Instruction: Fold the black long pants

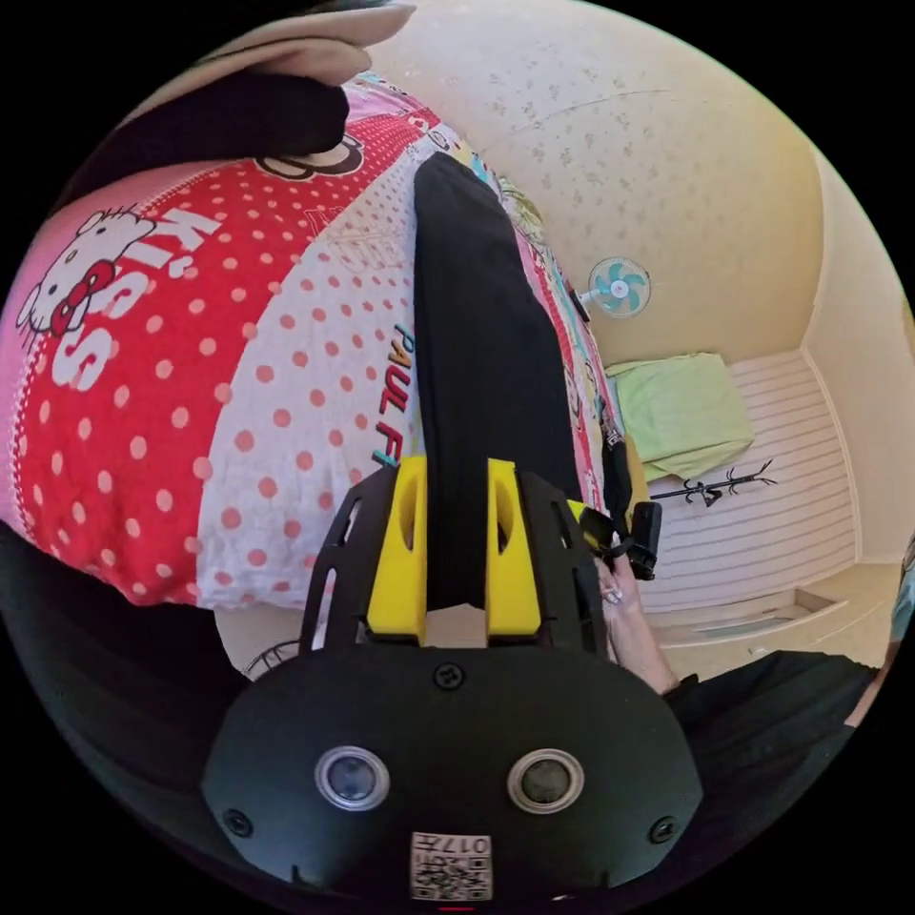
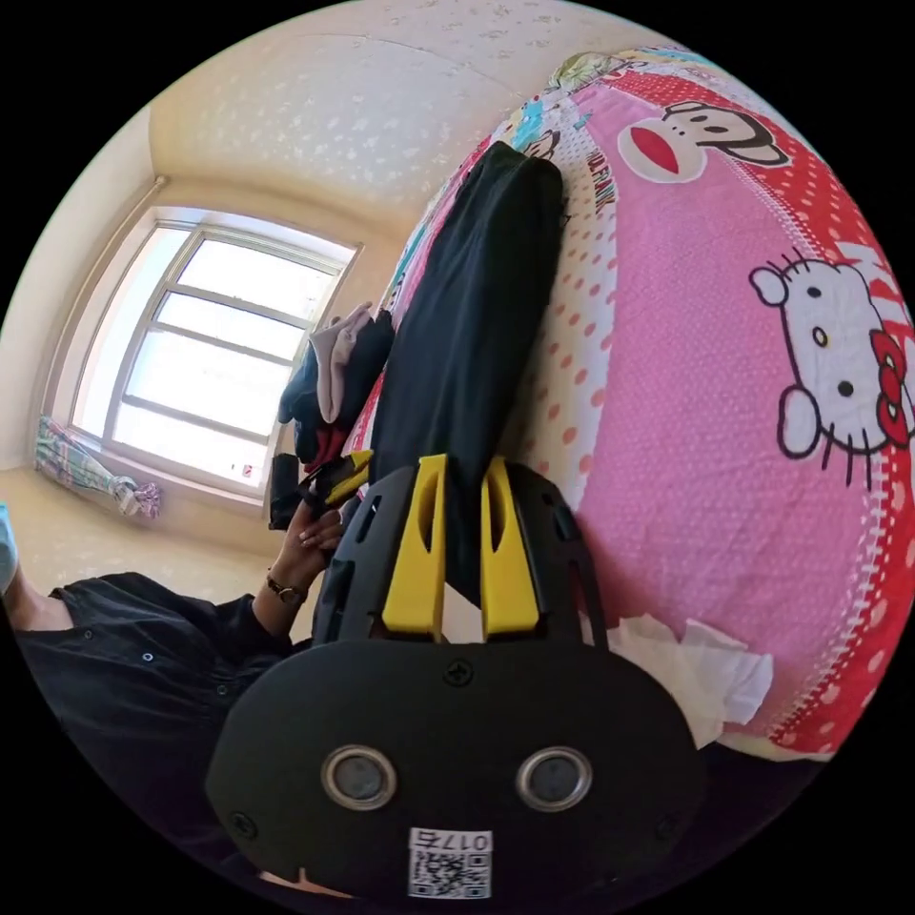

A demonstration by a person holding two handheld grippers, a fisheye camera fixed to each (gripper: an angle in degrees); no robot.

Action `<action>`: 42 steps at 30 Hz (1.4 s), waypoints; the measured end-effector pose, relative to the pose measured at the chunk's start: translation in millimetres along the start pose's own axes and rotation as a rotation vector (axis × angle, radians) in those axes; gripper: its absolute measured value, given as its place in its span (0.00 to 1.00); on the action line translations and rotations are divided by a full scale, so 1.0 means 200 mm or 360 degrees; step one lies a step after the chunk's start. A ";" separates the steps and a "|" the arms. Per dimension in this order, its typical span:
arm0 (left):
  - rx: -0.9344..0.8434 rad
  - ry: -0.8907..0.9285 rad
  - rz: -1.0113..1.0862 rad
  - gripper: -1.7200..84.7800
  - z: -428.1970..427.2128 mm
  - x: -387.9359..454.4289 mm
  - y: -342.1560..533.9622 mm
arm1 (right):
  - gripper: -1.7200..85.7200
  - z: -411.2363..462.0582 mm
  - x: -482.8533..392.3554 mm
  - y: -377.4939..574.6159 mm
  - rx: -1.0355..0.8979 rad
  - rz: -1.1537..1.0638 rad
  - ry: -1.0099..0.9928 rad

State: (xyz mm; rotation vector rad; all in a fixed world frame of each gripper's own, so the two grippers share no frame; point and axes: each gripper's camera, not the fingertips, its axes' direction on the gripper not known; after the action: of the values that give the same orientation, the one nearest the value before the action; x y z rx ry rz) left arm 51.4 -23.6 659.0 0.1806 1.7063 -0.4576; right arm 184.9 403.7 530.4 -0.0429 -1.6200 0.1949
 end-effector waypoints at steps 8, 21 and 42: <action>0.0019 0.0436 0.0375 0.05 -0.34 0.19 0.06 | 0.04 -0.34 -0.55 0.10 0.0114 -0.0590 -0.0292; 0.0688 0.1388 0.1556 0.04 -1.53 1.33 0.25 | 0.03 -1.44 -1.96 0.42 0.0656 -0.2046 -0.0691; 0.0426 0.0488 0.0724 0.05 -0.63 1.29 -1.12 | 0.03 -0.77 -1.42 -0.92 0.0571 -0.1076 0.0312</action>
State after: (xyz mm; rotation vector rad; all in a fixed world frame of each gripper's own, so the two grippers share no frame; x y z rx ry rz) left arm -194.6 -211.7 468.5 0.8509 1.8243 -0.3245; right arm 371.4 197.2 285.6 0.7298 -1.3041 -0.0454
